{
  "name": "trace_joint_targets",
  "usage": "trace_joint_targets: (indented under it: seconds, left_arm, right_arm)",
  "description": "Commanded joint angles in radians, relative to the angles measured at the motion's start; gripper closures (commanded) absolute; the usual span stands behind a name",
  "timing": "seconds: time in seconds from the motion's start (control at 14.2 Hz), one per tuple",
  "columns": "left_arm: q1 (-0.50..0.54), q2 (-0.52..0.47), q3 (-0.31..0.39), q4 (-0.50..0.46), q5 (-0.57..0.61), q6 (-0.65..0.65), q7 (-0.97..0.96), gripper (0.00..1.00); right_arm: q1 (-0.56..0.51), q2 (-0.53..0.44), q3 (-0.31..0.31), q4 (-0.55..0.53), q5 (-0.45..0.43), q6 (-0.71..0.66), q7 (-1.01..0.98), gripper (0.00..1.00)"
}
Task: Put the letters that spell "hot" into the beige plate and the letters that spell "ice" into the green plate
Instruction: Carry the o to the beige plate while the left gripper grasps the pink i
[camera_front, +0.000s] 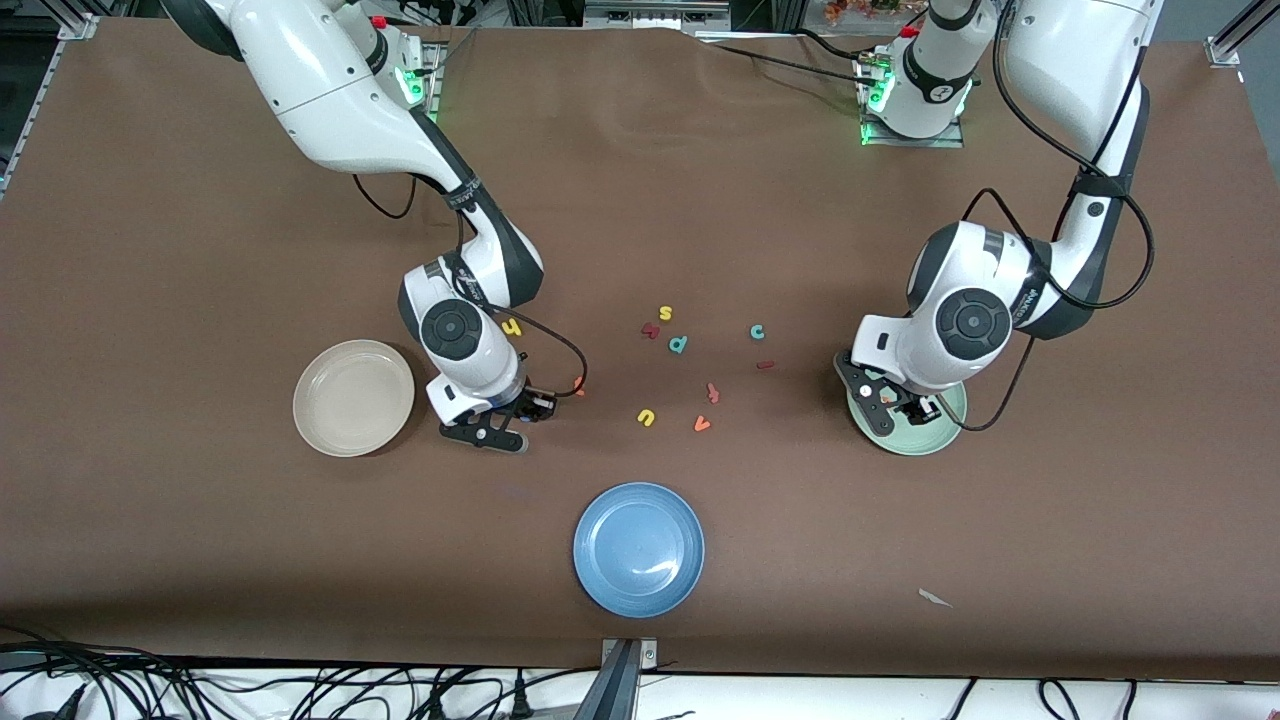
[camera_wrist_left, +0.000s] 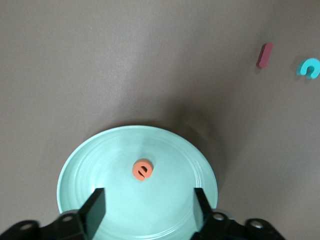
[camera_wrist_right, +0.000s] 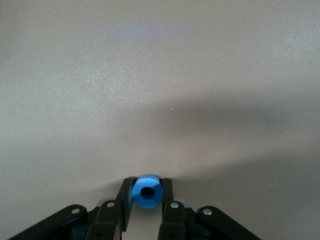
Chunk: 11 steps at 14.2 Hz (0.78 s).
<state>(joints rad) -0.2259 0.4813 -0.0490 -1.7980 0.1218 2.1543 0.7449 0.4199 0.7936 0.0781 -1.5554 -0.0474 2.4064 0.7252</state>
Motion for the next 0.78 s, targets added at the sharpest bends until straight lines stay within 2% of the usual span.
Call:
trace_joint_targets:
  seconds: [0.0, 0.21, 0.49, 0.64, 0.71]
  left_arm:
    - [-0.018, -0.004, -0.029, 0.009, 0.013, -0.024, -0.111, 0.00]
    - [-0.038, 0.008, -0.090, 0.009, 0.015, -0.021, -0.254, 0.00]
    - [-0.125, 0.082, -0.092, 0.026, 0.029, 0.048, -0.229, 0.00]
    - [-0.157, 0.120, -0.092, 0.025, 0.030, 0.103, -0.226, 0.11]
    - [-0.171, 0.132, -0.091, 0.025, 0.032, 0.133, -0.226, 0.21]
  right_arm:
    - [-0.013, 0.012, 0.005, 0.150, 0.028, -0.200, -0.021, 0.87]
    - [-0.056, -0.065, -0.011, 0.121, 0.034, -0.292, -0.191, 0.90]
    - [-0.110, -0.203, -0.059, -0.064, 0.037, -0.290, -0.396, 0.90]
    - [-0.112, -0.260, -0.112, -0.167, 0.038, -0.244, -0.490, 0.90]
    - [-0.118, -0.287, -0.135, -0.219, 0.040, -0.212, -0.539, 0.90]
